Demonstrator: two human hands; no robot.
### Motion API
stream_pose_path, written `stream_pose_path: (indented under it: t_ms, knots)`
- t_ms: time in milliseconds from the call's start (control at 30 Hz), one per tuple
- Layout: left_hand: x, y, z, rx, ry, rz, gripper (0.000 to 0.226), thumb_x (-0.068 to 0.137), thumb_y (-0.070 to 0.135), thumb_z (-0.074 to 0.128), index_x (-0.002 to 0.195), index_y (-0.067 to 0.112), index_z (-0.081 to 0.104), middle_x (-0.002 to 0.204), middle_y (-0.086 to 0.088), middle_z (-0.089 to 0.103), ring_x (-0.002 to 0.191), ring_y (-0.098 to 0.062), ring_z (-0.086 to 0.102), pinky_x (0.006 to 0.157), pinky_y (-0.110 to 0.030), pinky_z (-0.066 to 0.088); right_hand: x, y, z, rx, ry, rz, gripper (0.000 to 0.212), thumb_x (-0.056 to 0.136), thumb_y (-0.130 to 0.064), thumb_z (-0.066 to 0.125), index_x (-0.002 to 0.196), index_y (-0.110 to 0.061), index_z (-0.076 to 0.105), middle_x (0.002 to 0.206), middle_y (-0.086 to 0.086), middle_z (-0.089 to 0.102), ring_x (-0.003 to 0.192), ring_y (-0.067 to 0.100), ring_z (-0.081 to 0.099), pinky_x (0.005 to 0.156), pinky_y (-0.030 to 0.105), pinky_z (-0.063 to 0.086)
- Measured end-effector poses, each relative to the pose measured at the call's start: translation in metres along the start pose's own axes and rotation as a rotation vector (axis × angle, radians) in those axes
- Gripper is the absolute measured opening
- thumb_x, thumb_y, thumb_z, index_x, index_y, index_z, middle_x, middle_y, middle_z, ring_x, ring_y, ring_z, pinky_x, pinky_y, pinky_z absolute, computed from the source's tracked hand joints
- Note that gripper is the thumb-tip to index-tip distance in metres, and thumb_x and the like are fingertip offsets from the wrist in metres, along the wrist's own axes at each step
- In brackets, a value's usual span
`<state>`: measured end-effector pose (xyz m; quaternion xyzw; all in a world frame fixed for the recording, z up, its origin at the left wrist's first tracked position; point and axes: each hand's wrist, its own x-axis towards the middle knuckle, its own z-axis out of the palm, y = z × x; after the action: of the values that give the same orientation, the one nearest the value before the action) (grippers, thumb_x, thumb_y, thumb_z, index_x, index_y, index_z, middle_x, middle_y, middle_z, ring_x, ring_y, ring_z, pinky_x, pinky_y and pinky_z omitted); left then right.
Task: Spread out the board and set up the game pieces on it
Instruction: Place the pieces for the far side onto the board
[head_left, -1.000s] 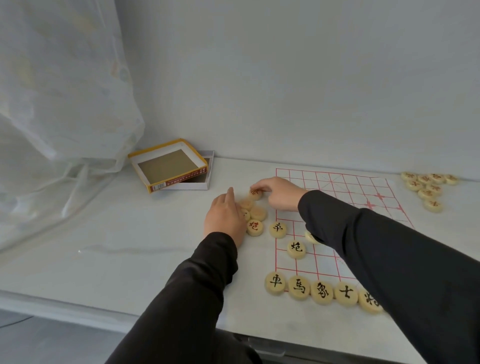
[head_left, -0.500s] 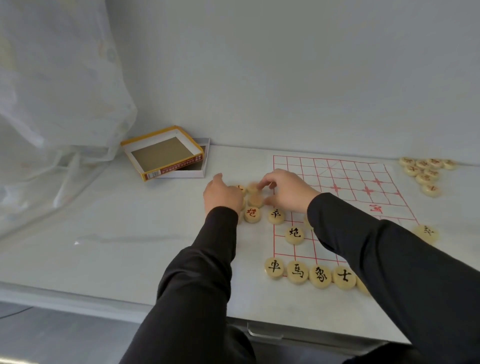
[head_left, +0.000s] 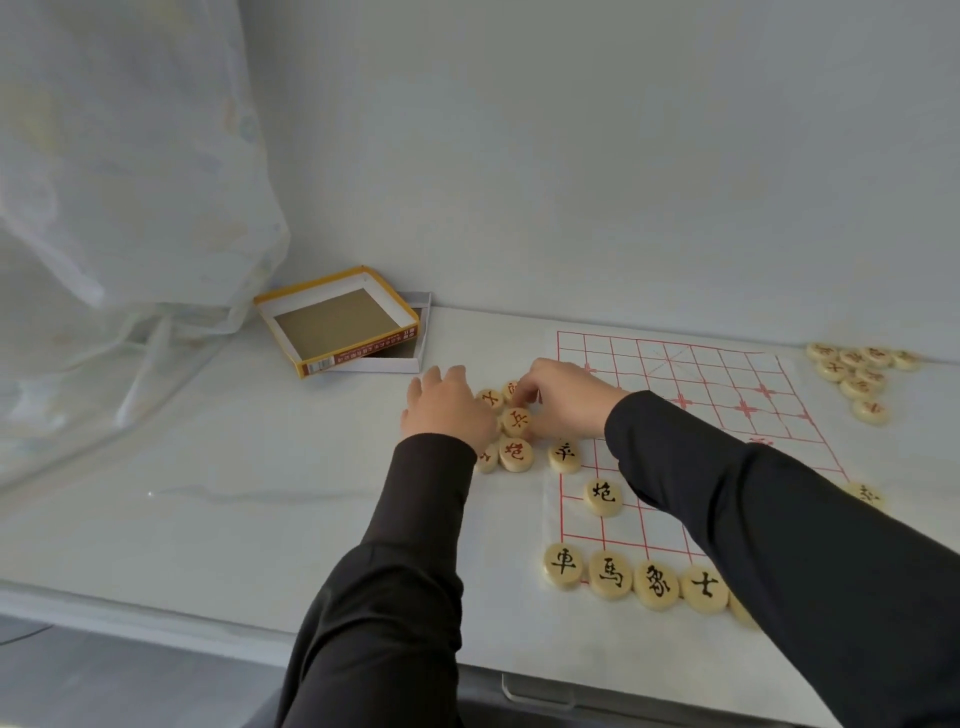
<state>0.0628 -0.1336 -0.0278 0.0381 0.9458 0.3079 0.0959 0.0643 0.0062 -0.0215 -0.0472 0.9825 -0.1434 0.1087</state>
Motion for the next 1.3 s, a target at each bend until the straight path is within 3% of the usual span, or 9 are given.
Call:
stream_pose_path:
  t_ms: [233, 367, 533, 667, 833, 1000, 1100, 1233, 1300]
  knots:
    - [0.0, 0.005, -0.007, 0.123, -0.003, 0.113, 0.051, 0.096, 0.024, 0.042, 0.145, 0.017, 0.027, 0.153, -0.006, 0.021, 0.141, -0.026, 0.016, 0.112, -0.04, 0.022, 0.004, 0.006, -0.008, 0.124, 0.018, -0.004, 0.013, 0.076, -0.015, 0.076, 0.083, -0.017, 0.064, 0.08, -0.01, 0.053, 0.083, 0.012, 0.051, 0.059, 0.015, 0.037]
    - [0.005, 0.009, -0.006, 0.108, 0.029, 0.166, 0.052, 0.096, 0.026, 0.043, 0.145, 0.018, 0.028, 0.154, -0.005, 0.022, 0.141, -0.025, 0.016, 0.113, -0.039, 0.022, 0.0, 0.022, -0.021, 0.421, 0.1, 0.098, 0.014, 0.073, -0.012, 0.079, 0.082, -0.013, 0.069, 0.076, -0.006, 0.06, 0.078, 0.011, 0.052, 0.064, 0.02, 0.043]
    - [0.005, 0.016, -0.001, 0.082, -0.015, 0.228, 0.051, 0.097, 0.028, 0.044, 0.145, 0.021, 0.029, 0.155, -0.003, 0.02, 0.142, -0.022, 0.014, 0.114, -0.036, 0.02, -0.009, 0.041, -0.029, 0.631, 0.127, 0.178, 0.02, 0.083, -0.003, 0.064, 0.099, -0.014, 0.069, 0.075, 0.002, 0.062, 0.054, 0.012, 0.046, 0.053, 0.02, 0.043]
    - [0.006, 0.019, -0.004, 0.104, -0.014, 0.244, 0.051, 0.097, 0.028, 0.043, 0.145, 0.022, 0.028, 0.155, -0.003, 0.017, 0.143, -0.022, 0.011, 0.114, -0.037, 0.018, -0.011, 0.051, -0.03, 0.729, 0.093, 0.257, 0.011, 0.083, -0.003, 0.066, 0.089, -0.01, 0.071, 0.079, 0.008, 0.064, 0.052, 0.012, 0.043, 0.047, 0.02, 0.037]
    - [0.003, 0.022, -0.003, 0.151, -0.041, 0.249, 0.05, 0.097, 0.028, 0.042, 0.145, 0.022, 0.028, 0.156, -0.003, 0.014, 0.144, -0.022, 0.007, 0.115, -0.039, 0.016, -0.004, 0.069, -0.049, 0.757, 0.223, 0.379, 0.003, 0.085, -0.003, 0.065, 0.083, -0.004, 0.064, 0.084, 0.017, 0.064, 0.053, 0.013, 0.05, 0.049, 0.022, 0.045]
    - [0.001, 0.03, 0.0, 0.137, -0.041, 0.268, 0.05, 0.097, 0.028, 0.042, 0.145, 0.023, 0.028, 0.156, -0.002, 0.013, 0.144, -0.022, 0.006, 0.115, -0.039, 0.016, 0.009, 0.079, -0.054, 0.829, 0.222, 0.466, 0.018, 0.089, 0.004, 0.056, 0.107, 0.0, 0.06, 0.102, 0.025, 0.064, 0.064, 0.019, 0.064, 0.057, 0.023, 0.057]
    - [0.004, 0.032, 0.002, 0.141, -0.034, 0.264, 0.05, 0.097, 0.029, 0.042, 0.145, 0.023, 0.028, 0.156, -0.002, 0.013, 0.144, -0.023, 0.007, 0.115, -0.04, 0.017, 0.017, 0.071, -0.043, 0.808, 0.184, 0.47, 0.026, 0.089, 0.004, 0.057, 0.115, 0.0, 0.06, 0.1, 0.023, 0.067, 0.069, 0.021, 0.068, 0.069, 0.029, 0.058]
    - [0.005, 0.032, 0.003, 0.154, -0.055, 0.26, 0.049, 0.097, 0.03, 0.041, 0.145, 0.023, 0.029, 0.156, -0.002, 0.013, 0.144, -0.022, 0.007, 0.114, -0.039, 0.018, 0.025, 0.057, -0.03, 0.764, 0.161, 0.472, 0.021, 0.09, 0.003, 0.055, 0.11, 0.0, 0.063, 0.082, 0.017, 0.066, 0.064, 0.018, 0.066, 0.065, 0.027, 0.057]
    - [0.005, 0.03, 0.002, 0.147, -0.057, 0.251, 0.049, 0.097, 0.03, 0.041, 0.144, 0.024, 0.03, 0.156, -0.001, 0.014, 0.143, -0.022, 0.008, 0.114, -0.038, 0.018, 0.027, 0.05, -0.028, 0.756, 0.14, 0.489, 0.021, 0.092, 0.003, 0.052, 0.11, 0.003, 0.061, 0.083, 0.019, 0.066, 0.062, 0.019, 0.065, 0.068, 0.028, 0.055]
